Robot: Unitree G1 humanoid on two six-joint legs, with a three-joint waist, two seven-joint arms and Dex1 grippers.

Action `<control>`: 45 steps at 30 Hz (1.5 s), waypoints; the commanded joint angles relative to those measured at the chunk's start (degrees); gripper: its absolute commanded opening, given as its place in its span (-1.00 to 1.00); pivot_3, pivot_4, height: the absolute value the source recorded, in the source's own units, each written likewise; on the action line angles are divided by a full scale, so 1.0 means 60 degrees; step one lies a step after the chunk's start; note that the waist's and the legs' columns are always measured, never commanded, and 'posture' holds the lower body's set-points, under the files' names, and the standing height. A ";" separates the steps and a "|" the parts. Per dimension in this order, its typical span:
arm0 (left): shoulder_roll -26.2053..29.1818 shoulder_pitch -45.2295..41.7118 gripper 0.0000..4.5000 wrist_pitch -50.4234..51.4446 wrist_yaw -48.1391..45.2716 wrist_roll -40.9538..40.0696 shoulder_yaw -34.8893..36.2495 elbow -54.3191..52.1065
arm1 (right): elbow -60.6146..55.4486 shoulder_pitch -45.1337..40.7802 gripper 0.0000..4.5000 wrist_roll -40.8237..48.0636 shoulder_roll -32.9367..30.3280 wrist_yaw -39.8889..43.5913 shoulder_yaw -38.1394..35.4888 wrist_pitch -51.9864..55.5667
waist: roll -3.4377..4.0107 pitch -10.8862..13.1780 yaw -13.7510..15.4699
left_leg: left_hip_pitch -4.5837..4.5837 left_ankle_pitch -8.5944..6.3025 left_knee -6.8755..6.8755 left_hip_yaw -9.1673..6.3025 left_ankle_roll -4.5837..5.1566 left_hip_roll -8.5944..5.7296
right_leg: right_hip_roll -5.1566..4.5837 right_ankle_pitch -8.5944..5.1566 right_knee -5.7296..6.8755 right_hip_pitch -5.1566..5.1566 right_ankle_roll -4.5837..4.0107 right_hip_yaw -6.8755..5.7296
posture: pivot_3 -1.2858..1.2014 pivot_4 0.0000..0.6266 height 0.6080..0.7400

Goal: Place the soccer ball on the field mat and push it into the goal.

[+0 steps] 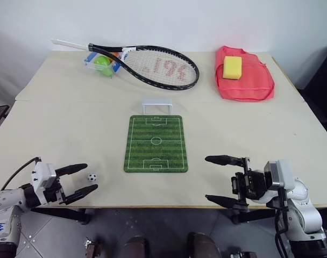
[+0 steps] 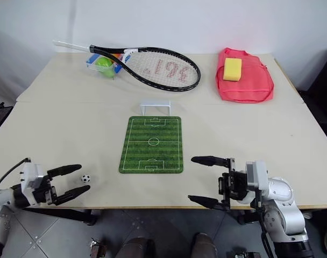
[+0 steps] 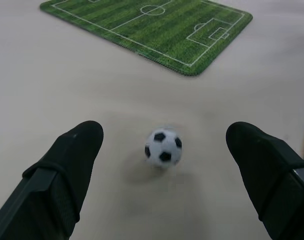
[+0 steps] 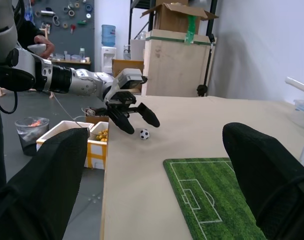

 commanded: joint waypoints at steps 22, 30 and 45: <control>-0.0991 -0.3359 -0.62 0.2638 0.1073 0.0753 -0.3043 -0.2900 | 0.0999 0.1383 1.00 0.0275 -0.0986 0.0708 -0.2253 -0.1089 | 0.0005 0.0001 0.0418 | -0.0013 -0.0009 0.0051 0.0001 0.0009 -0.0005 | -0.0002 0.0011 0.0009 0.0011 -0.0002 0.0012 | 0.03 -0.52 1.00; -0.2441 -0.4900 -0.62 0.2168 0.1503 0.2260 -0.5061 -0.1606 | 0.1926 0.1342 1.00 0.0089 -0.0780 0.0937 -0.2602 -0.1735 | 0.0002 -0.0001 0.0166 | -0.0001 -0.0020 0.0061 0.0054 0.0027 0.0002 | 0.0016 0.0028 -0.0009 0.0009 0.0011 0.0048 | 0.03 -0.52 1.00; -0.2650 -0.5192 -0.62 0.0769 0.1212 0.3151 -0.5373 0.0182 | 0.2151 0.2137 1.00 -0.0133 0.0005 0.0953 -0.2479 -0.2820 | 0.0002 0.0000 0.0265 | -0.0009 -0.0022 0.0073 0.0056 0.0031 0.0003 | 0.0018 0.0032 -0.0016 0.0008 0.0017 0.0054 | 0.03 -0.52 1.00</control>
